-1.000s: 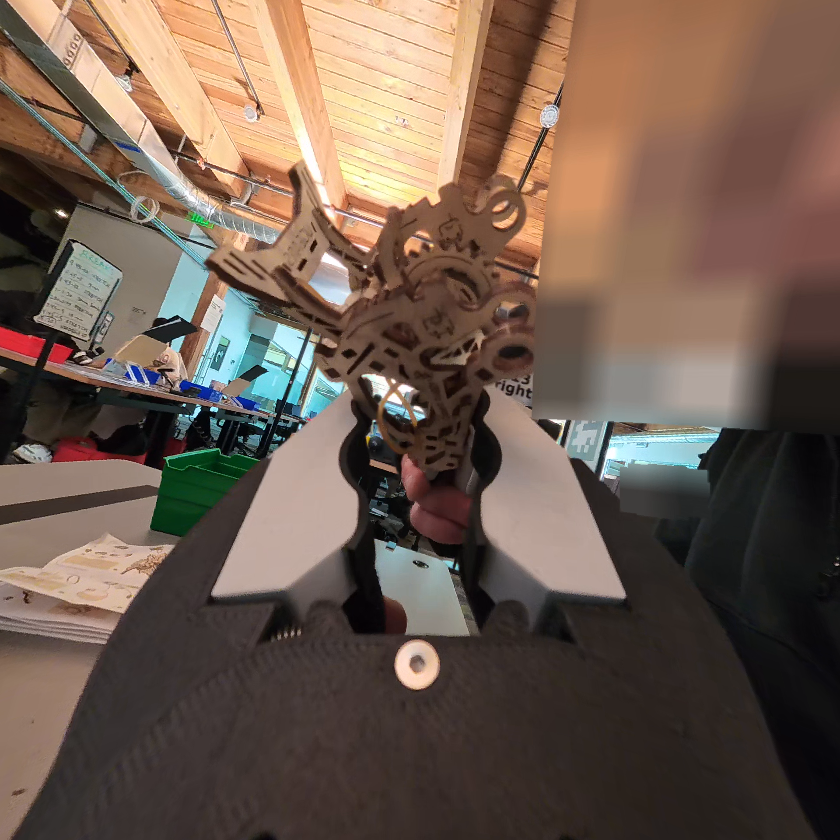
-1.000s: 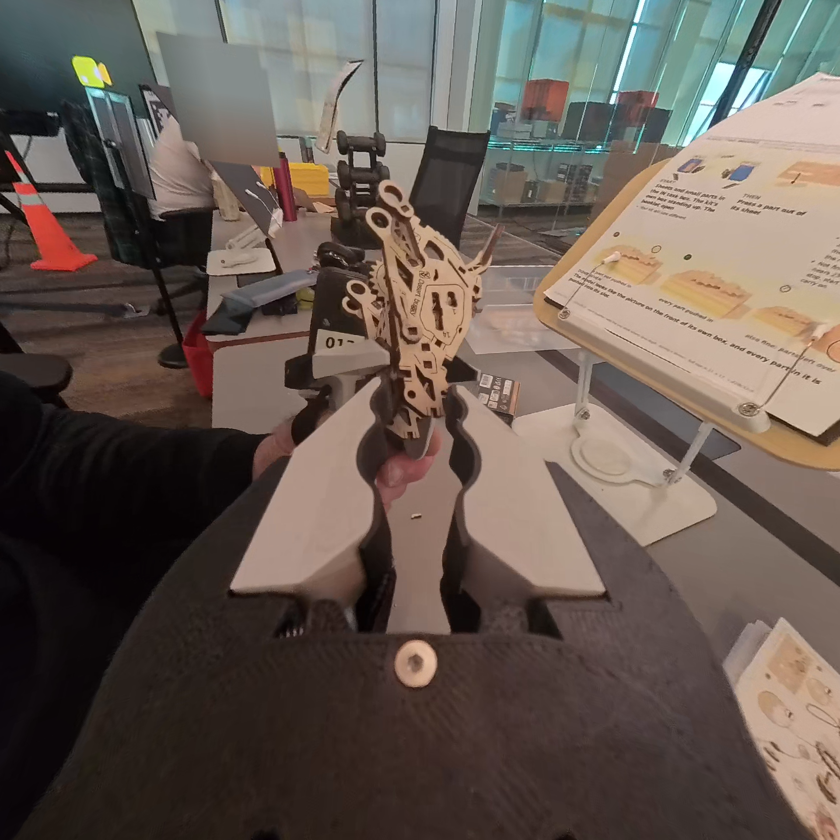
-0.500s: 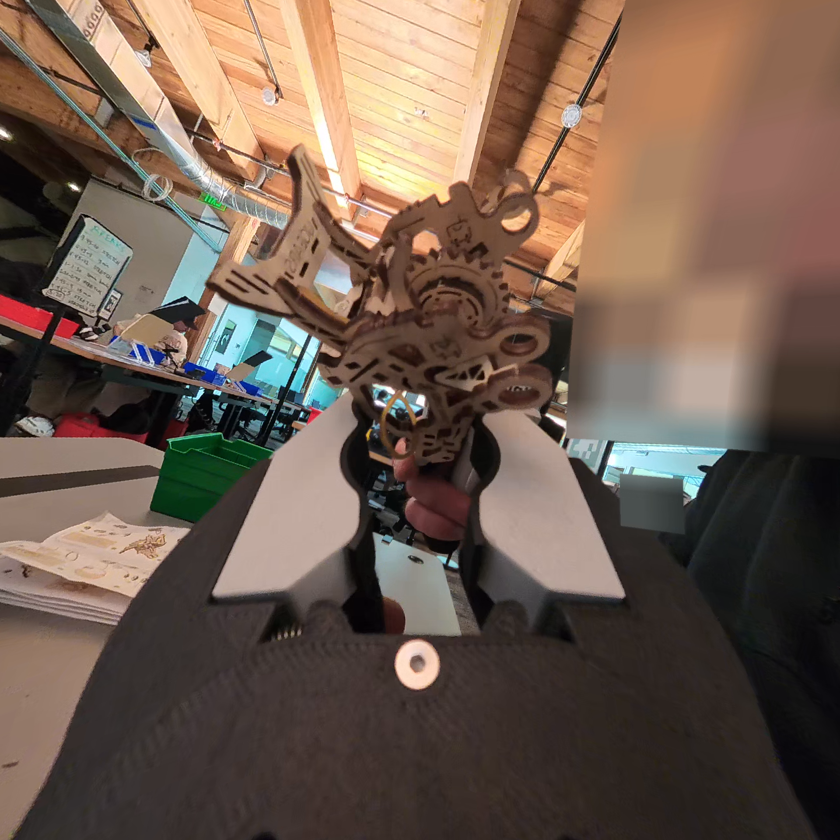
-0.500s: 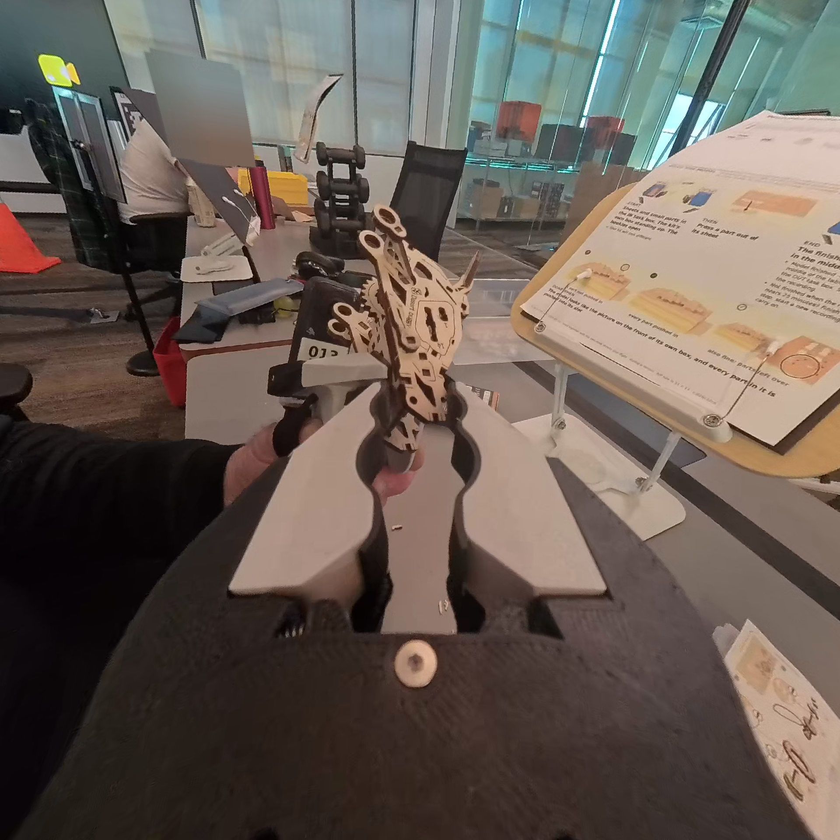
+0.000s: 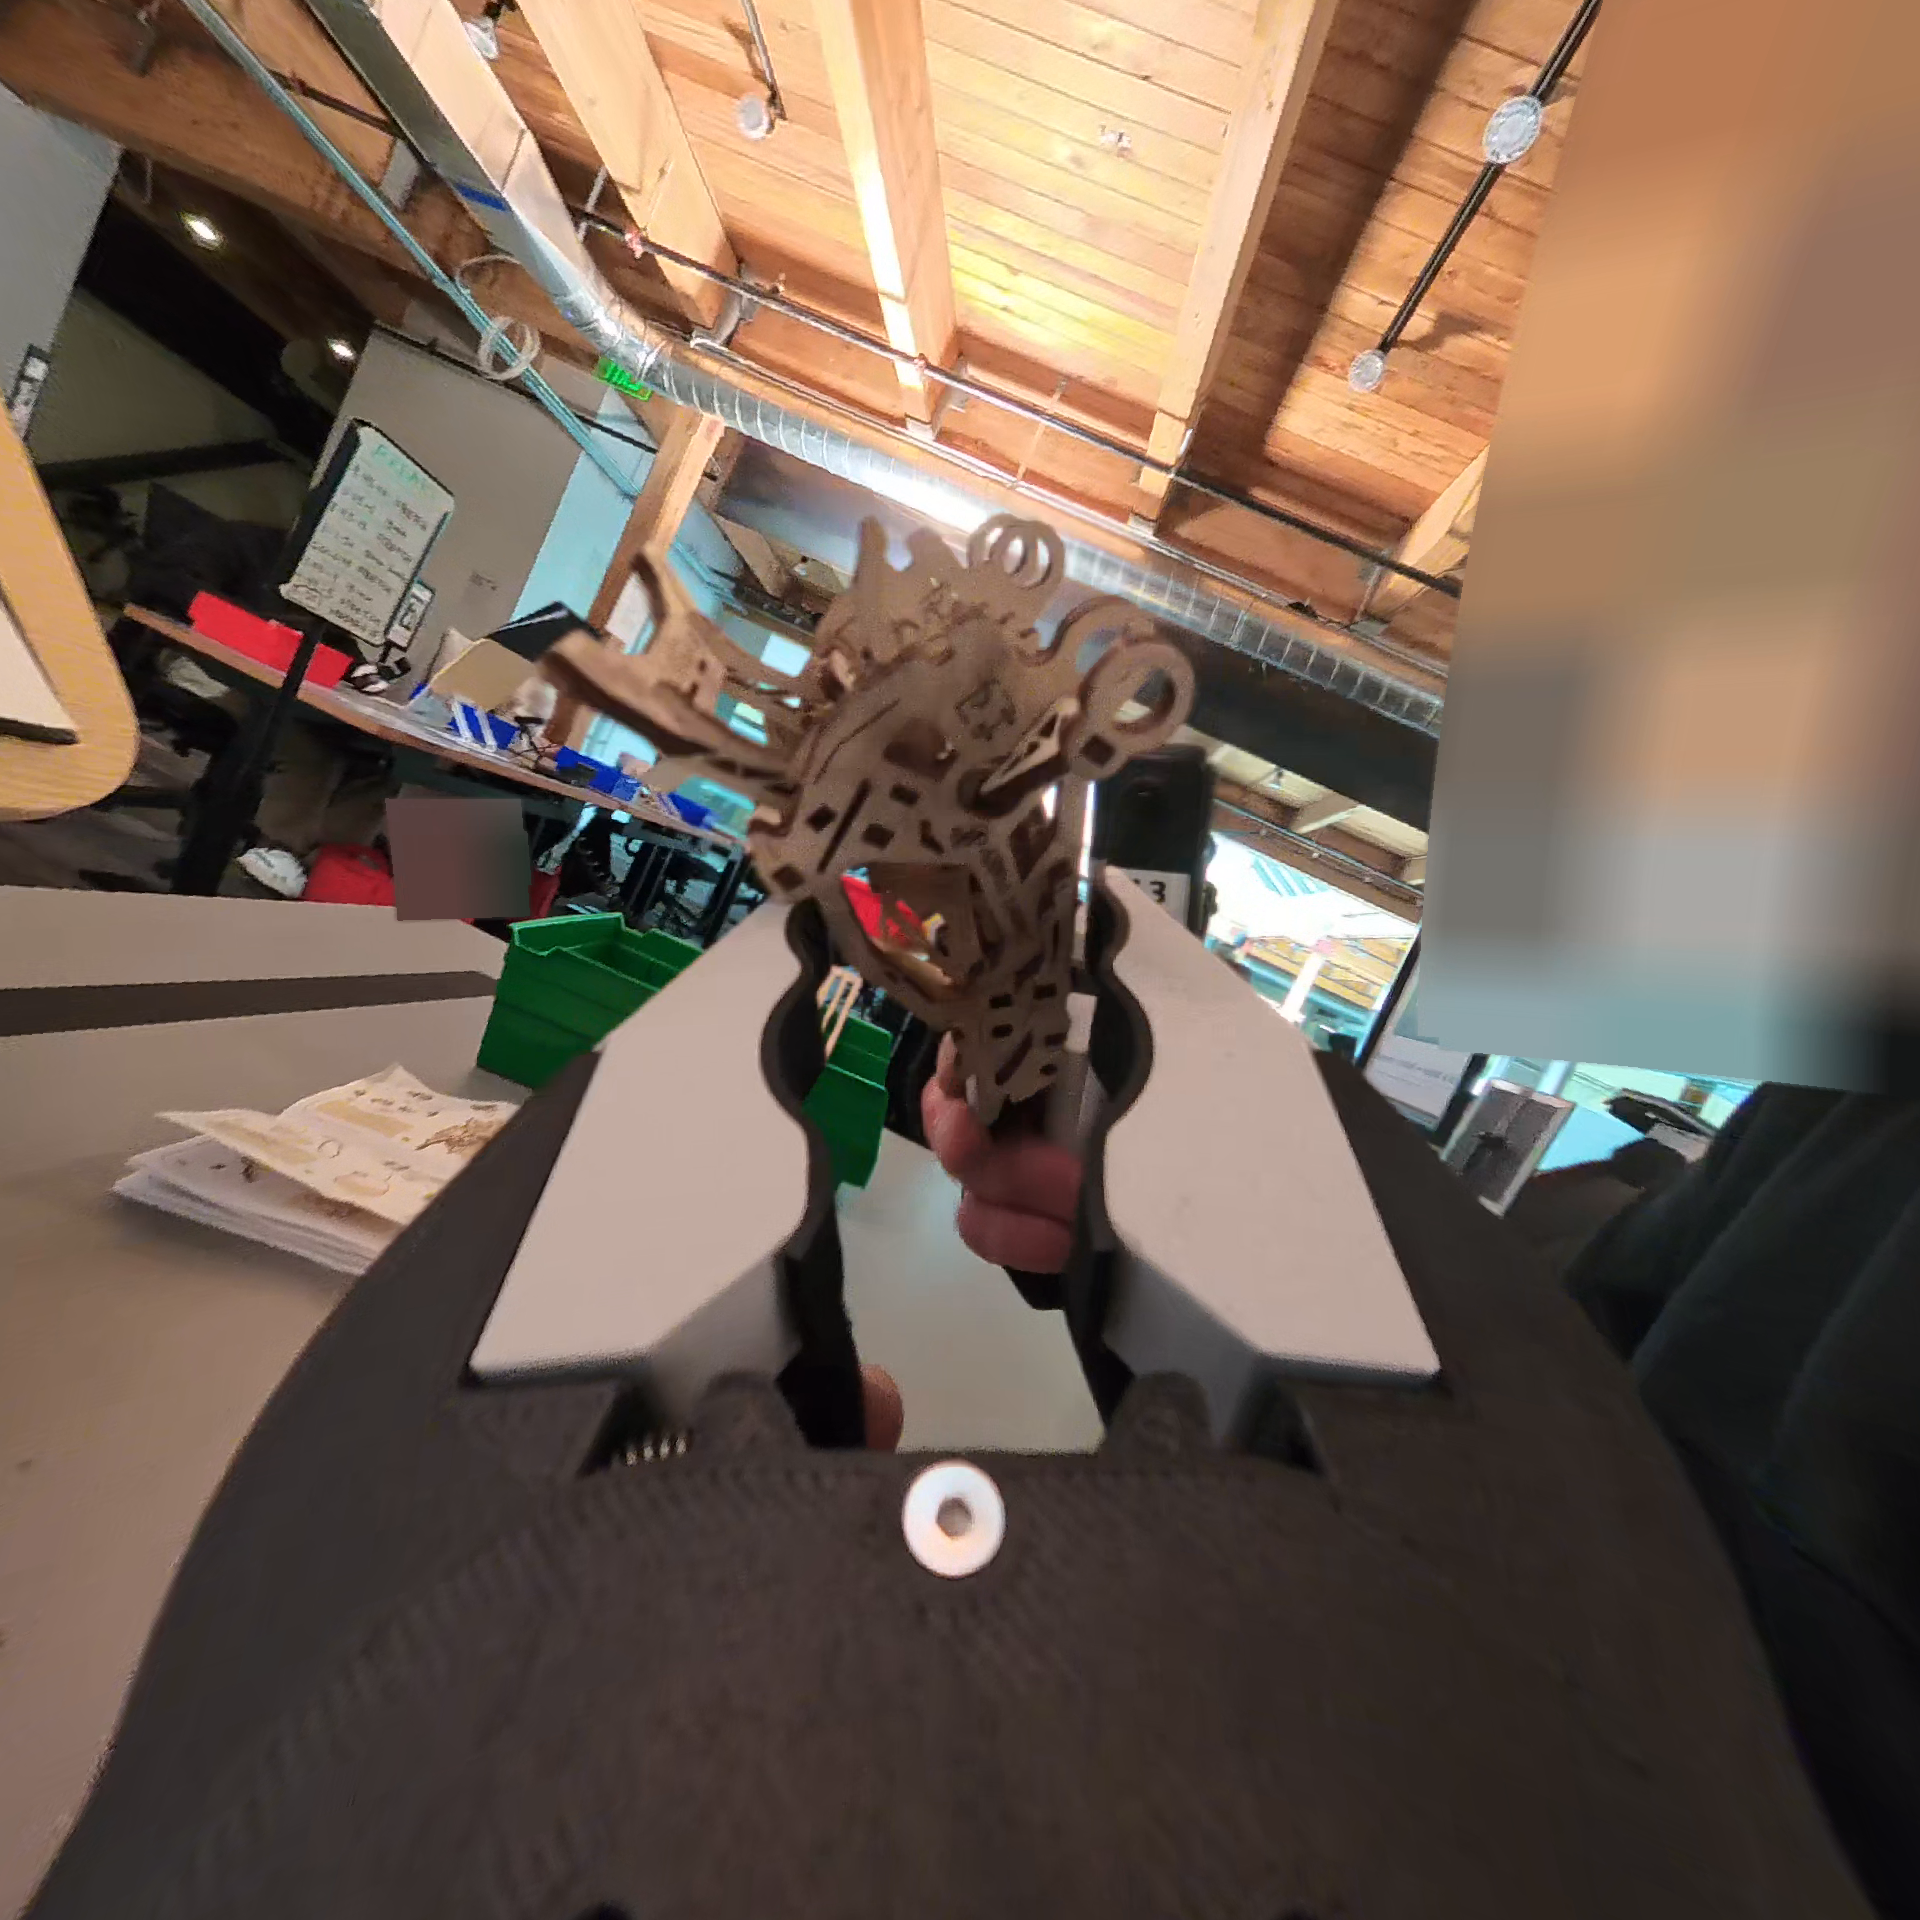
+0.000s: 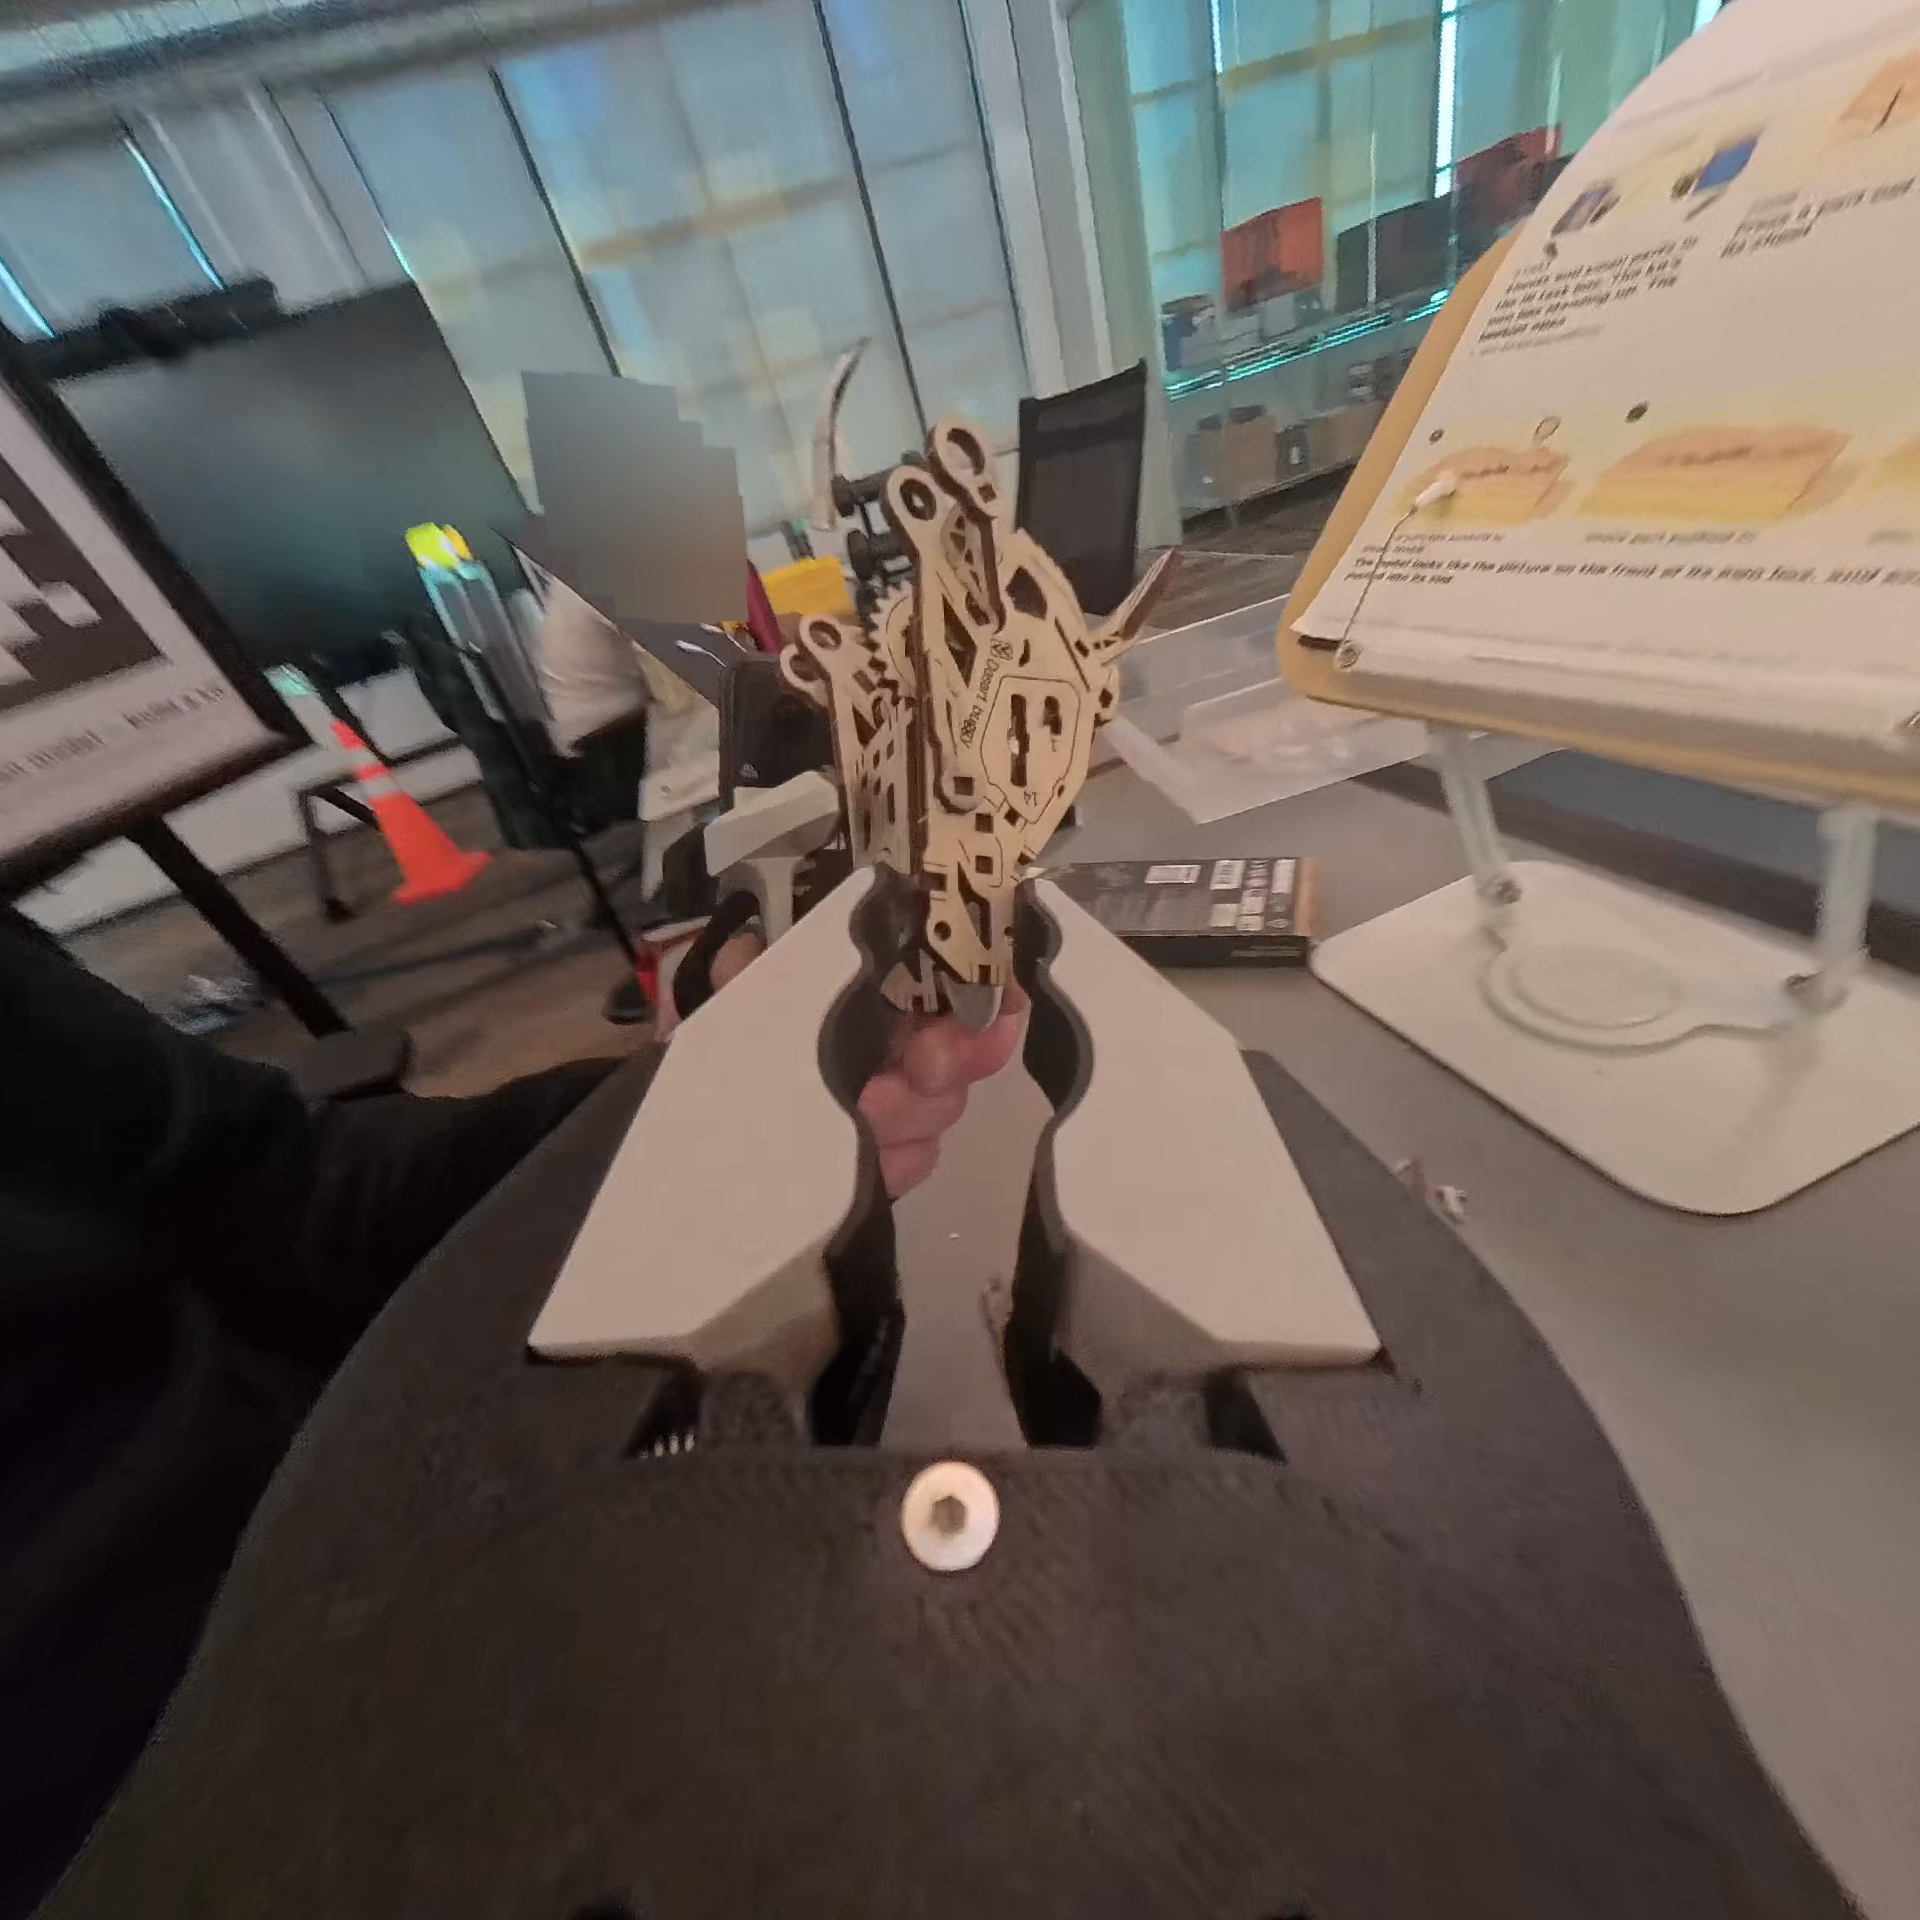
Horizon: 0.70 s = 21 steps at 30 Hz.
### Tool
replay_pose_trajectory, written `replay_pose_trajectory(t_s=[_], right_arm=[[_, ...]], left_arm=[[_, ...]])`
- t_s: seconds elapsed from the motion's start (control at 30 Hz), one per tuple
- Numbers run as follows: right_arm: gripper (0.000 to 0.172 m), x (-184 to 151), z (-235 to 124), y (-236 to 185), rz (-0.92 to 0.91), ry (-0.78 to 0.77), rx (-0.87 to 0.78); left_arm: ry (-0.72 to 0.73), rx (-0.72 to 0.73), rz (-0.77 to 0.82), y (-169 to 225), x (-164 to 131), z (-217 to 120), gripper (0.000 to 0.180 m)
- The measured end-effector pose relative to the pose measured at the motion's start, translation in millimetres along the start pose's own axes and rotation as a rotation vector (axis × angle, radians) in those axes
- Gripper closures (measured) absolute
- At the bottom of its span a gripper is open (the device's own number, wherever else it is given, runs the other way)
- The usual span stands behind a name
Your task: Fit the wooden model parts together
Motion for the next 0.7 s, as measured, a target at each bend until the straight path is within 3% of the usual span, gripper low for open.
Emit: replay_pose_trajectory(t_s=[0.2, 0.37, 0.47, 0.7], right_arm=[[0.152, -9, 0, 4, 0.059, -0.014, 0.064], [0.147, 2, -6, -2, -0.095, 0.05, -0.015], [0.156, -1, -1, -8, -0.193, 0.026, -0.052], [0.158, -20, -2, -2, -0.206, -0.033, -0.063]], left_arm=[[-0.071, 0.064, 0.041, 5, 4, -2, 0.138], [-0.152, 0.067, 0.087, 9, 4, -1, 0.138], [-0.207, 0.072, 0.126, 11, 2, 0, 0.138], [-0.331, 0.119, 0.201, 11, -9, -3, 0.131]])
Point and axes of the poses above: each gripper's, where its closed fingertips meet, z out along the fingers, x out of its top, y = z × x across the jaws, the point moved 6 cm from there along -z, back along the fingers, and after that the axes turned 13 degrees about z, right-handed, at the moved point
